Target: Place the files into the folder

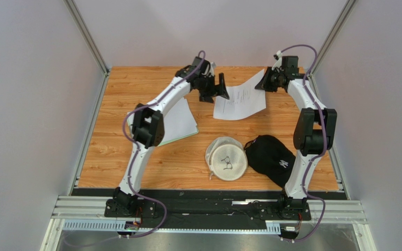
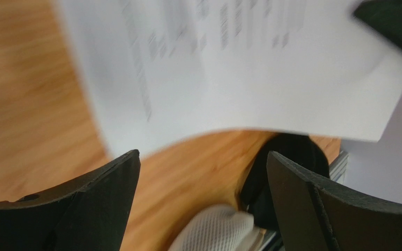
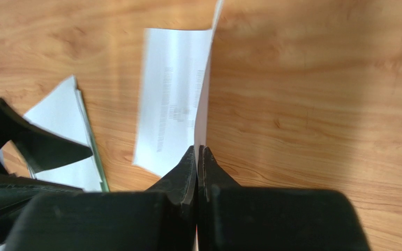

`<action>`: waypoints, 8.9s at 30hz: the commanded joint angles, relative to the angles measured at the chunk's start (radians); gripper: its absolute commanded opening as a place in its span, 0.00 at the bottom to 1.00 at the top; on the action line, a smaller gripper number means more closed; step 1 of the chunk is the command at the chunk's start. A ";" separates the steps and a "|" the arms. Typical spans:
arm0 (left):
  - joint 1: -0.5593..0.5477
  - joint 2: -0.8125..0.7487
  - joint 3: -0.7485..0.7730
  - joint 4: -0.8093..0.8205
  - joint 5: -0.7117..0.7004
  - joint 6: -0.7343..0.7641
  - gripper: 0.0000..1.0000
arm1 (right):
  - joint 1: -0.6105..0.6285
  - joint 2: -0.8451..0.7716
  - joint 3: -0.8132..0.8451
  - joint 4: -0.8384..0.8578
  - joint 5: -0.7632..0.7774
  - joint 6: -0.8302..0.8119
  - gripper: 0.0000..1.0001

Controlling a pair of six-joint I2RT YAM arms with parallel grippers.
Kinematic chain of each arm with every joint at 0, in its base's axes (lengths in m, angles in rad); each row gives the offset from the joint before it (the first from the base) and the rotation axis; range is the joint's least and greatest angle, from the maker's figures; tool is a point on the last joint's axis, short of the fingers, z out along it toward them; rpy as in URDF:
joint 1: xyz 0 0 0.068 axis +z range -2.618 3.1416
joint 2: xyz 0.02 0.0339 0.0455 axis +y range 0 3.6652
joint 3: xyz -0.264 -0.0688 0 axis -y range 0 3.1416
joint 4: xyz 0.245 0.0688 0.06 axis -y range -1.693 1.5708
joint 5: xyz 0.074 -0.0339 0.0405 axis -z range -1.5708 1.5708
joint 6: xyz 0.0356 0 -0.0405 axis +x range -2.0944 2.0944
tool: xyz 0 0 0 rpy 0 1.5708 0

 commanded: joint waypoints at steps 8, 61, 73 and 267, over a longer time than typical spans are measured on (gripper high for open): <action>0.484 -1.064 -1.014 -0.049 -0.327 0.272 0.95 | 0.490 -0.231 0.177 0.089 0.036 -0.009 0.00; 0.670 -0.572 -1.039 -0.038 -0.453 0.384 0.65 | 0.565 0.293 0.271 0.362 -0.117 0.318 0.00; 0.643 -0.569 -1.047 -0.044 -0.444 0.387 0.34 | 0.580 0.329 0.306 0.357 -0.102 0.319 0.00; 0.467 -0.785 -0.692 -0.063 -0.309 0.201 0.80 | 0.637 -0.714 -0.374 -0.256 0.666 0.098 0.69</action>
